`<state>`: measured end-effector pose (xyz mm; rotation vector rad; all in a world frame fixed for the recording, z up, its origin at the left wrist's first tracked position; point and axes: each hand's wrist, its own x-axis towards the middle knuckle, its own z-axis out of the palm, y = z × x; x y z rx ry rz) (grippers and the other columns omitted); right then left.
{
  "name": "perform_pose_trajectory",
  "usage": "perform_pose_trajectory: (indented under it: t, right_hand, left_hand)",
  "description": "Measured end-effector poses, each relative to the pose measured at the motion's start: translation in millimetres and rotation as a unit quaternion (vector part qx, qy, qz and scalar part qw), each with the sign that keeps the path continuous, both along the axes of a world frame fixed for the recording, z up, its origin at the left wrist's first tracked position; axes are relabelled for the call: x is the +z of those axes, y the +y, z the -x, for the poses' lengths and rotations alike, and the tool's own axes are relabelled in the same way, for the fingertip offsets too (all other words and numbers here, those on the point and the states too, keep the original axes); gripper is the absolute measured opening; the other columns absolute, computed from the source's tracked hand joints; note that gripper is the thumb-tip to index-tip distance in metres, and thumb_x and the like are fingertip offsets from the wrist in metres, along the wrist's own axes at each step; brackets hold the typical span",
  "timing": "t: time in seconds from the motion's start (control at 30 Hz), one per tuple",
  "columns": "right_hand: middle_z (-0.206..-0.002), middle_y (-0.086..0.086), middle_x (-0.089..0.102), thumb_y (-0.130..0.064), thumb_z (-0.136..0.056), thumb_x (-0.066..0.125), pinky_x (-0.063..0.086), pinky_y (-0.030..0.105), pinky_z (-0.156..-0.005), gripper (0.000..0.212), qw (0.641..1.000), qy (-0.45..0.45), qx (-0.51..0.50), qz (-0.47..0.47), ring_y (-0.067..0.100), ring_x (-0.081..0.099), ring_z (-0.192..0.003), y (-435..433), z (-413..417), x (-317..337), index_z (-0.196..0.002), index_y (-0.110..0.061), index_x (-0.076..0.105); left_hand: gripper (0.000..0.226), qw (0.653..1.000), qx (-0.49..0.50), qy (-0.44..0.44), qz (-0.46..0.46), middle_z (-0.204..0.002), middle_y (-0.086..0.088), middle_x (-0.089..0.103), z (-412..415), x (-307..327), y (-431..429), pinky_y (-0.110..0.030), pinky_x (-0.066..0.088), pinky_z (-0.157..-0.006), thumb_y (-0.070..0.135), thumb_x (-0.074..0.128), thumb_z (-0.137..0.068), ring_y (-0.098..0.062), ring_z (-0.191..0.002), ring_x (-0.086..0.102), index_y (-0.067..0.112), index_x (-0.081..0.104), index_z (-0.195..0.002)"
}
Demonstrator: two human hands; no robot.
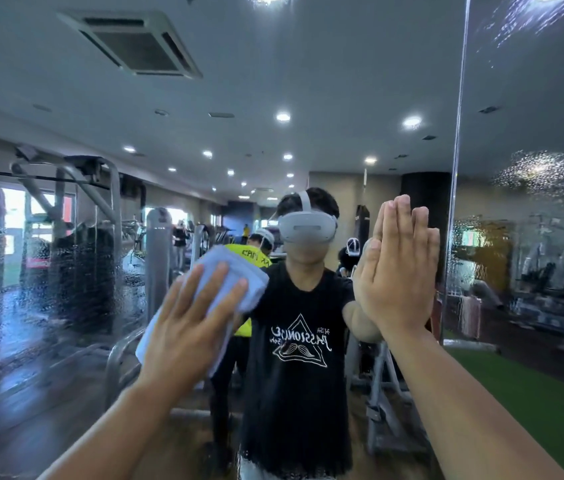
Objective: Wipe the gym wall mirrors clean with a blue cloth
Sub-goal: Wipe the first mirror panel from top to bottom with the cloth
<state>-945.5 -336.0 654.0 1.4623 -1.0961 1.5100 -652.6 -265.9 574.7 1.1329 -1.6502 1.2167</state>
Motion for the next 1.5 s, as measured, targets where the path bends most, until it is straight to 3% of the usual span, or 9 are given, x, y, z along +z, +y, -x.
perform_pose_trajectory:
  t: [0.17,0.27,0.4,0.5,0.6,0.83,1.1,1.3,1.5]
  right_hand:
    - [-0.169,0.009,0.018,-0.024,-0.107,0.026,0.009,0.049,-0.129,0.057,1.0,-0.004,-0.006,0.018,0.032,0.014,-0.158,1,-1,0,-0.161,-0.006,0.022]
    - [-0.169,0.011,0.02,-0.024,-0.107,0.029,0.009,0.049,-0.129,0.057,1.0,-0.001,0.001,0.022,0.032,0.015,-0.157,1,-1,0,-0.161,-0.006,0.024]
    - [-0.169,0.011,0.02,-0.025,-0.107,0.029,0.008,0.048,-0.129,0.057,1.0,-0.003,0.012,0.022,0.031,0.013,-0.158,2,0,0,-0.162,-0.006,0.025]
    - [-0.169,0.01,0.021,-0.027,-0.107,0.028,0.005,0.045,-0.129,0.058,1.0,-0.003,0.018,0.02,0.03,0.013,-0.157,3,1,1,-0.161,-0.007,0.026]
    - [-0.169,0.01,0.021,-0.028,-0.108,0.026,0.005,0.046,-0.129,0.057,1.0,-0.002,0.025,0.014,0.031,0.014,-0.157,3,2,2,-0.161,-0.007,0.026]
    - [-0.17,0.01,0.018,-0.026,-0.107,0.027,0.005,0.048,-0.129,0.058,0.999,0.002,0.032,-0.003,0.031,0.011,-0.158,6,0,2,-0.162,-0.009,0.022]
    - [-0.168,0.015,0.023,-0.024,-0.105,0.03,0.015,0.057,-0.126,0.058,0.999,0.003,-0.002,-0.034,0.039,0.017,-0.156,18,-4,7,-0.16,-0.004,0.027]
    - [-0.17,0.013,0.019,-0.029,-0.106,0.022,0.012,0.055,-0.127,0.059,0.999,0.027,0.005,-0.04,0.036,0.012,-0.157,38,-54,5,-0.161,-0.008,0.022]
    - [-0.169,0.01,0.022,-0.025,-0.108,0.025,0.011,0.052,-0.127,0.054,0.998,0.03,0.06,-0.015,0.032,0.012,-0.158,46,-135,-6,-0.16,-0.009,0.029]
  left_hand:
    - [0.061,0.986,-0.01,0.162,0.019,-0.166,-0.007,0.022,19,81,-10,-0.055,0.026,-0.119,0.016,0.047,-0.098,-0.032,-0.154,0.01,0.028,0.026,-0.154]
    - [0.055,0.981,-0.018,0.191,0.026,-0.167,-0.004,0.02,56,111,-16,-0.056,0.028,-0.118,0.029,0.038,-0.101,-0.03,-0.154,0.008,0.03,0.025,-0.155]
    - [0.058,0.989,-0.017,0.142,0.029,-0.168,-0.004,0.016,105,102,-25,-0.054,0.023,-0.121,0.03,0.036,-0.099,-0.029,-0.154,0.005,0.029,0.025,-0.156]
    - [0.073,0.996,-0.018,0.081,0.041,-0.168,-0.007,0.016,130,63,-33,-0.049,0.009,-0.125,0.016,0.06,-0.093,-0.034,-0.155,0.006,0.025,0.025,-0.156]
    - [0.083,0.997,-0.026,0.053,0.047,-0.164,-0.008,0.025,138,15,-31,-0.052,0.02,-0.123,0.004,0.072,-0.083,-0.038,-0.152,0.02,0.023,0.033,-0.154]
    - [0.046,0.999,-0.029,-0.01,0.019,-0.157,-0.009,0.039,84,-31,-14,-0.056,0.029,-0.118,0.013,0.037,-0.103,-0.038,-0.15,0.027,0.021,0.044,-0.147]
    - [0.049,0.995,0.02,0.1,-0.017,-0.16,-0.014,0.033,8,-3,5,-0.06,0.029,-0.114,0.04,0.035,-0.102,-0.039,-0.15,0.021,0.021,0.039,-0.147]
    - [0.071,0.967,-0.023,0.254,0.023,-0.168,-0.005,0.014,-32,73,-2,-0.057,0.019,-0.122,0.014,0.054,-0.096,-0.032,-0.154,0.004,0.033,0.02,-0.156]
    - [0.071,0.991,-0.04,0.115,0.057,-0.165,-0.011,0.024,-15,85,-15,-0.057,0.022,-0.12,0.009,0.053,-0.091,-0.038,-0.152,0.014,0.024,0.026,-0.154]
